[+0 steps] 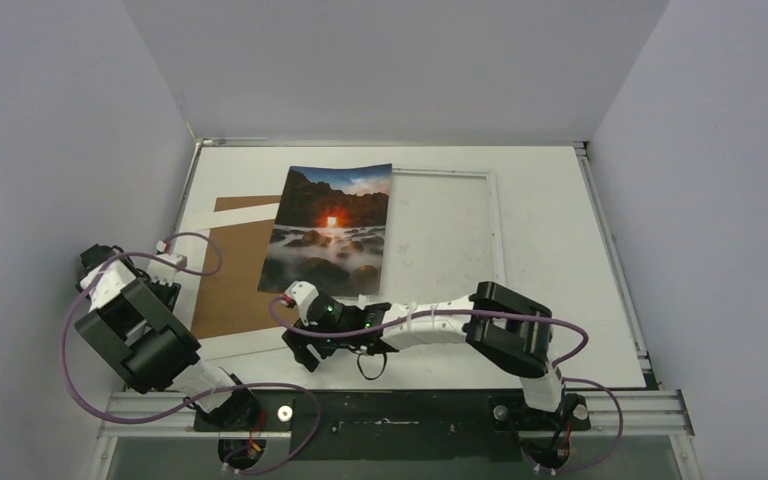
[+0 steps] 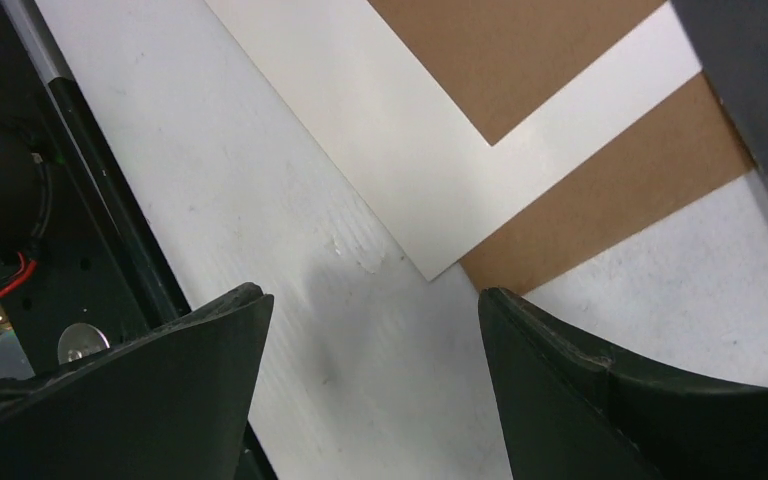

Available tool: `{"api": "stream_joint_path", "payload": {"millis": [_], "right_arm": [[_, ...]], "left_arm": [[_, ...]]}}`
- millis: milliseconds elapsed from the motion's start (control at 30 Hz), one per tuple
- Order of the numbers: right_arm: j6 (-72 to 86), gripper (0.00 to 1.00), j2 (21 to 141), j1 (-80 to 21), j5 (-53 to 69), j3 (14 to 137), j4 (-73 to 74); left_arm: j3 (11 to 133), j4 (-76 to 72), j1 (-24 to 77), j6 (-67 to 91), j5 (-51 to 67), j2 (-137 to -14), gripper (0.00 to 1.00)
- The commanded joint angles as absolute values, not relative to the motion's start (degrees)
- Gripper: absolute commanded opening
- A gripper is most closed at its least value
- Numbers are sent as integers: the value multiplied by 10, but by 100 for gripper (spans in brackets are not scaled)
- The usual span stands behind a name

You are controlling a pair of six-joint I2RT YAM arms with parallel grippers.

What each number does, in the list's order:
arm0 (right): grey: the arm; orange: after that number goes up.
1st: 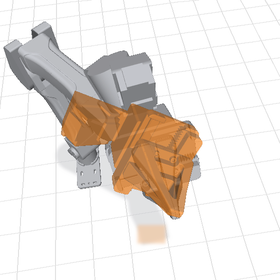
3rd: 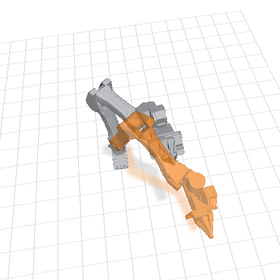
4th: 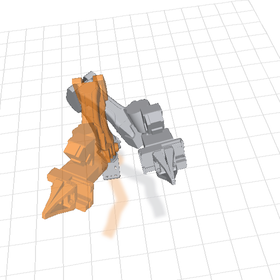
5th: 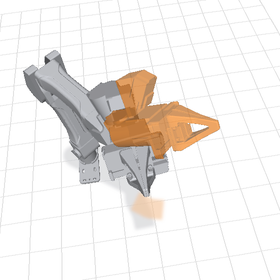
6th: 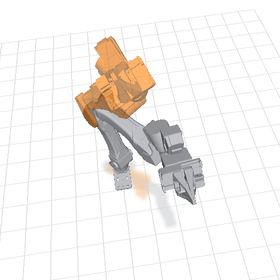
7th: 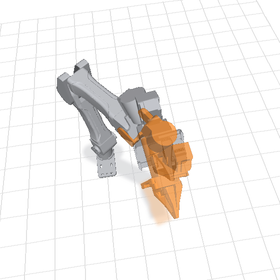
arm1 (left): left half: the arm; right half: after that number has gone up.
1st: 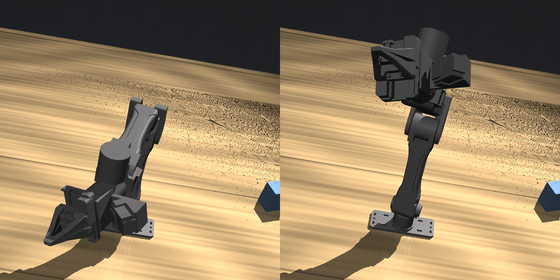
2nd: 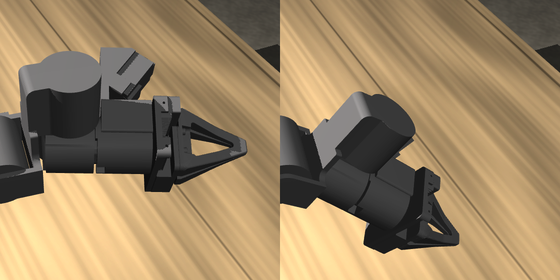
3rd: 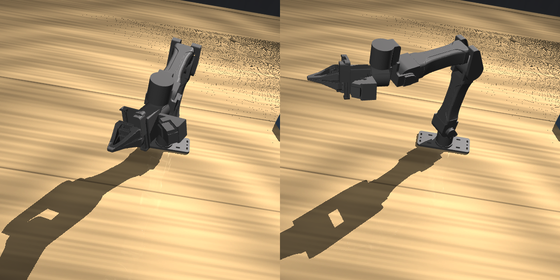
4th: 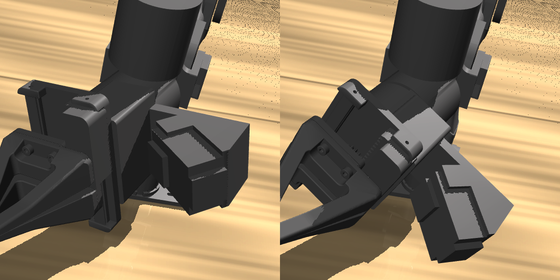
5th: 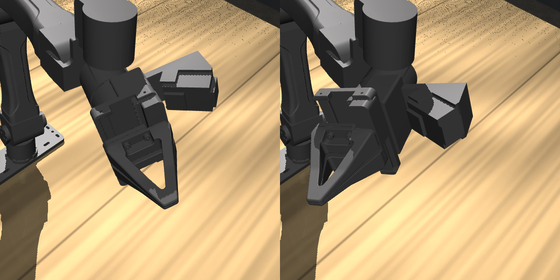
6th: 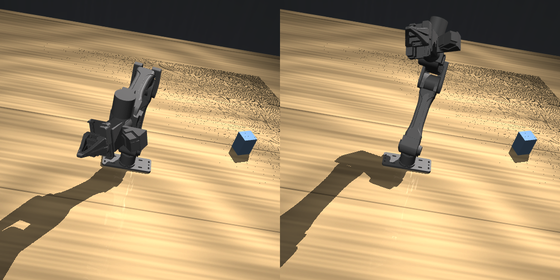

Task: Put the photo into the frame

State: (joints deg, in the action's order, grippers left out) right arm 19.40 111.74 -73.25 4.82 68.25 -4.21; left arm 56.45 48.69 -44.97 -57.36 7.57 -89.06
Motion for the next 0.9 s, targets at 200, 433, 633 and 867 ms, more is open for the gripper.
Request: {"api": "stream_joint_path", "payload": {"millis": [200,433,633,867], "right_arm": [[307,78,1057,-689,70,735,44],[324,78,1109,-667,78,771,15],[331,77,1156,-659,95,791,6],[348,77,1175,-651,88,789,4]], "left_arm": [[463,328,-452,-608,23,-870,35],[449,294,-442,-590,26,-884,35],[431,284,-419,-576,29,-883,35],[416,270,-389,-559,25,-883,35]]}}
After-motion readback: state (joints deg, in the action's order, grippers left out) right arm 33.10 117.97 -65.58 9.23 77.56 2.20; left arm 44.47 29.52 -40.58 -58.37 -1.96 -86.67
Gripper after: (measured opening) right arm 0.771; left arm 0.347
